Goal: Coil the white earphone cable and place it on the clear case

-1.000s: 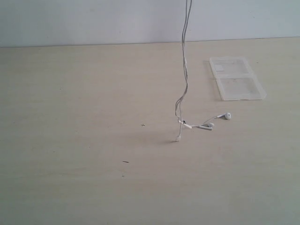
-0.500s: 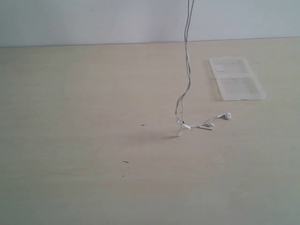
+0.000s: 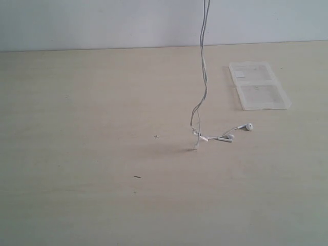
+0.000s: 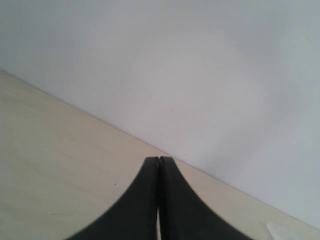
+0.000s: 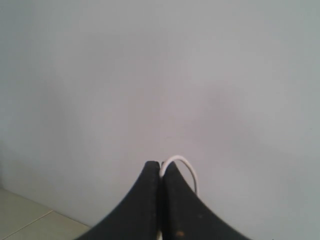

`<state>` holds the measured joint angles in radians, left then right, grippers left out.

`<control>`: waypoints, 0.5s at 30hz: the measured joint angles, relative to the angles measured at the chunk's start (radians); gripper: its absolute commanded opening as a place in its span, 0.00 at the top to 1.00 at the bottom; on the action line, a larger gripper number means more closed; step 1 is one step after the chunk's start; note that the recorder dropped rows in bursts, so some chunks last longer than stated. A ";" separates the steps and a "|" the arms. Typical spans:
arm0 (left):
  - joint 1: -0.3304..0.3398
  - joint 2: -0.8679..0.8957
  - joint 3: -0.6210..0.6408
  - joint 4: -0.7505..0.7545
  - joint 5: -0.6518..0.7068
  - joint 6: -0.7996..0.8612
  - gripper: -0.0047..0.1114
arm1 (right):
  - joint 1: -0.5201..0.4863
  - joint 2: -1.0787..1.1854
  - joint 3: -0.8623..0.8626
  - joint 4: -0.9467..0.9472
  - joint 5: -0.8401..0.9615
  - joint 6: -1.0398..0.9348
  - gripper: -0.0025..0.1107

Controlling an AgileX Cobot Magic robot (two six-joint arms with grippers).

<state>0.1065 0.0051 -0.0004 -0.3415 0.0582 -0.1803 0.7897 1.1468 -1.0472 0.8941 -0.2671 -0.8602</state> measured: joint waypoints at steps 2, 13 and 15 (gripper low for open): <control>0.000 0.000 0.000 0.000 0.002 -0.002 0.96 | 0.000 -0.005 0.000 0.002 0.000 0.002 0.98; -0.040 0.000 0.000 -0.035 0.024 0.004 0.96 | 0.000 -0.013 0.000 0.005 0.000 0.006 0.98; -0.089 0.000 0.000 -0.036 -0.019 0.010 0.96 | 0.000 -0.013 0.000 0.005 0.000 0.006 0.98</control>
<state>0.0173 0.0051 -0.0004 -0.3775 0.0390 -0.1698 0.7897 1.1340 -1.0472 0.8993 -0.2671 -0.8540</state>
